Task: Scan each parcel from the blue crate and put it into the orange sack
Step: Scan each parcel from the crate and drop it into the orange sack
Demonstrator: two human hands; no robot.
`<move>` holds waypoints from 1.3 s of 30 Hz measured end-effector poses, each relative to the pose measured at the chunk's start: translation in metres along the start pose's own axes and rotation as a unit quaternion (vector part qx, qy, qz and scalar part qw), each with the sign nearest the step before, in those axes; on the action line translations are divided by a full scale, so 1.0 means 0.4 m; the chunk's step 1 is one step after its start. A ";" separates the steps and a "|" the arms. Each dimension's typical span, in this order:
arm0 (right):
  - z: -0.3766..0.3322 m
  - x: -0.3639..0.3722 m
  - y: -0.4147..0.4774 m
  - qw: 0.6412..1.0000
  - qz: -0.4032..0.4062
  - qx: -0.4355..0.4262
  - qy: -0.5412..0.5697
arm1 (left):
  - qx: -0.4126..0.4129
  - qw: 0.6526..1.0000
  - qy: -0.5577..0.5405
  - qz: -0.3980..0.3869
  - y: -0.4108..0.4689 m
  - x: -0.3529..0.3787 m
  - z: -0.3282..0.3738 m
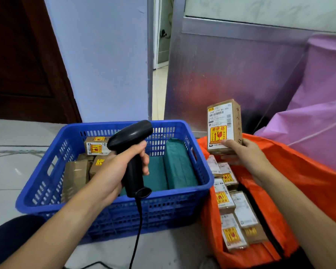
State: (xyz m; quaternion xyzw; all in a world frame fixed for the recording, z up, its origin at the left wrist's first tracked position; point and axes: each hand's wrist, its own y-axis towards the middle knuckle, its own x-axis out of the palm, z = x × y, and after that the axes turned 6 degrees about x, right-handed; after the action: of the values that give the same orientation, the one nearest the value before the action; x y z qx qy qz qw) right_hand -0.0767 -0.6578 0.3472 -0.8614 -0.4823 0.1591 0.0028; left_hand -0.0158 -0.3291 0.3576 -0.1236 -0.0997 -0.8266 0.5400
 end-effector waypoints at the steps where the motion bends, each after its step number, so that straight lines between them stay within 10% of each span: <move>1: 0.007 -0.014 -0.003 1.000 0.005 0.000 0.003 | 0.000 1.000 -0.001 -0.004 0.005 0.011 -0.005; 20: 0.343 -0.269 0.042 0.958 0.184 0.204 -0.082 | -0.191 0.979 -0.029 -0.063 0.091 0.263 -0.254; 39: 0.561 -0.067 0.334 0.945 0.203 0.247 0.070 | -0.239 0.968 -0.076 -0.012 0.183 0.270 -0.363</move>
State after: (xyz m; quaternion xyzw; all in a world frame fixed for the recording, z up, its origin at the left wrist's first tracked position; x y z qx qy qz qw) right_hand -0.0411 -0.7849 0.1202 -0.9224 -0.2414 0.2098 0.2164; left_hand -0.0043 -0.4951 0.2559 -0.3103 0.0584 -0.8209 0.4759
